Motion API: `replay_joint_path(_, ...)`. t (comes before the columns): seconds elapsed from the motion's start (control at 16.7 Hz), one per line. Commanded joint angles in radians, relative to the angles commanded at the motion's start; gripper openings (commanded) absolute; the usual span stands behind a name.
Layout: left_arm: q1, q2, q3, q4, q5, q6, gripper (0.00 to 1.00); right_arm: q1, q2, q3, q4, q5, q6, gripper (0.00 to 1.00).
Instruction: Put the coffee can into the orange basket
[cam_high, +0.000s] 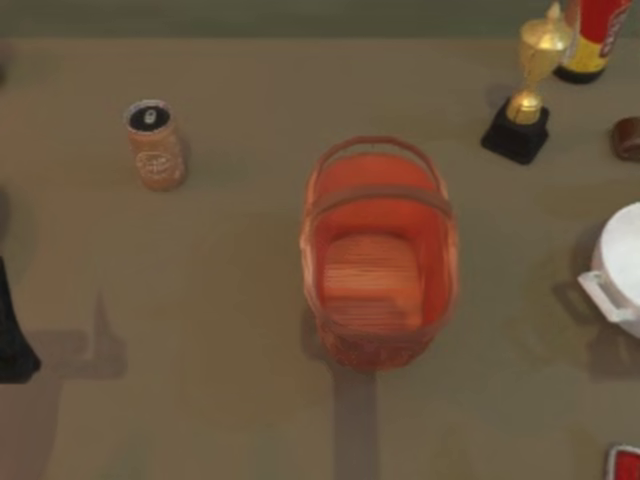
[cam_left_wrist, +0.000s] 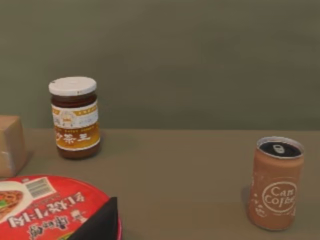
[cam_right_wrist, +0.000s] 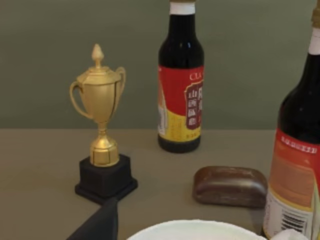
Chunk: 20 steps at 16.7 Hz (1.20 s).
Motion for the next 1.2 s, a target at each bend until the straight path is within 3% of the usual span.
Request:
replay_joint_path(0.24, -0.005, 0.019, 0.019, -0.012, 0.007, 0.006, 1.0, 0.0, 0.0, 0.0, 0.0, 0.0, 0.0, 1.0)
replay_joint_path(0.54, -0.039, 0.216, 0.206, -0.142, 0.054, 0.063, 1.0, 0.0, 0.0, 0.0, 0.0, 0.0, 0.0, 1.0)
replay_joint_path(1.2, -0.116, 1.119, 1.078, -0.733, 0.148, 0.28, 1.0, 0.0, 0.0, 0.0, 0.0, 0.0, 0.0, 1.0)
